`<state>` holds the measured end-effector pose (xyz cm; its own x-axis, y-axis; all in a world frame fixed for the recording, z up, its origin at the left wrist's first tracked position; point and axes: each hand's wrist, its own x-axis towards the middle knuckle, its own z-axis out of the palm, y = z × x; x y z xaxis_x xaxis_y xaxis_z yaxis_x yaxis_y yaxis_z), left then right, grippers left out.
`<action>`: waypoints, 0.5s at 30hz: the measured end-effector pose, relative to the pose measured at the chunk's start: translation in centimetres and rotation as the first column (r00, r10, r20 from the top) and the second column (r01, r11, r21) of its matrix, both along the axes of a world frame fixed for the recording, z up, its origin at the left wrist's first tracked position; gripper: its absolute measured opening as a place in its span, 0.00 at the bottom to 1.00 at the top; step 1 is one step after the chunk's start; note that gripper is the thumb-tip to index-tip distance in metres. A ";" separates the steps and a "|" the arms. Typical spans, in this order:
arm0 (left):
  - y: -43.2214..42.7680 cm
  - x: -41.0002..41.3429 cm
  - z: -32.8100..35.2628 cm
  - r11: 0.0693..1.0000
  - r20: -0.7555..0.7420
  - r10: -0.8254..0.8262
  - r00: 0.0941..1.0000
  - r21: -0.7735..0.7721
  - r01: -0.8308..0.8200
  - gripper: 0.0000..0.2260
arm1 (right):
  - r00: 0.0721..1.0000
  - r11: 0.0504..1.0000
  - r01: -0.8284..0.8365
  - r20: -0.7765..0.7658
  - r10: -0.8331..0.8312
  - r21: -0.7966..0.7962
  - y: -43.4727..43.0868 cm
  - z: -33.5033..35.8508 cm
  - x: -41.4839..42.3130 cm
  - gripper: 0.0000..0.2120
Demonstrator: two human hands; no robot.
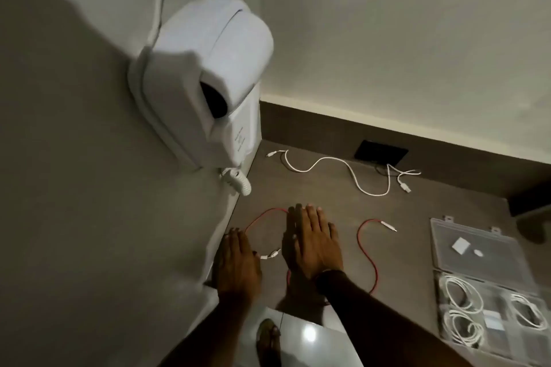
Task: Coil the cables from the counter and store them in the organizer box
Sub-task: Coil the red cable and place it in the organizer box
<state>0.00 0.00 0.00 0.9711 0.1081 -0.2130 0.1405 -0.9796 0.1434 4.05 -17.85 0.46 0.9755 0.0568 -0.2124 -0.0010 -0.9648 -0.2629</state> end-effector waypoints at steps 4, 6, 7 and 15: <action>0.8 1.1 -0.8 0.996 0.041 -0.082 0.996 0.031 0.080 0.28 | 0.994 0.998 -0.034 -0.102 0.040 0.053 1.4 -0.4 2.8 0.35; 0.8 1.4 -1.5 0.969 0.038 -0.240 0.970 0.070 0.237 0.23 | 0.991 0.995 -0.079 -0.104 0.084 0.059 2.1 -0.9 3.8 0.35; 0.8 1.6 -1.9 0.952 0.045 -0.297 0.954 0.097 0.291 0.20 | 0.989 0.993 -0.107 -0.094 0.112 0.055 2.3 -1.2 4.3 0.33; 0.8 2.6 -3.1 0.951 -0.019 -0.306 0.952 -0.047 0.305 0.06 | 0.969 0.976 -0.219 -0.122 0.217 -0.005 3.1 -3.2 7.9 0.22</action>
<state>2.55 0.81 -3.13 0.9502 -0.2027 -0.2366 -0.1603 -0.9693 0.1865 11.92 -14.77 -2.73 0.9075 0.2600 -0.3301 0.1792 -0.9500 -0.2556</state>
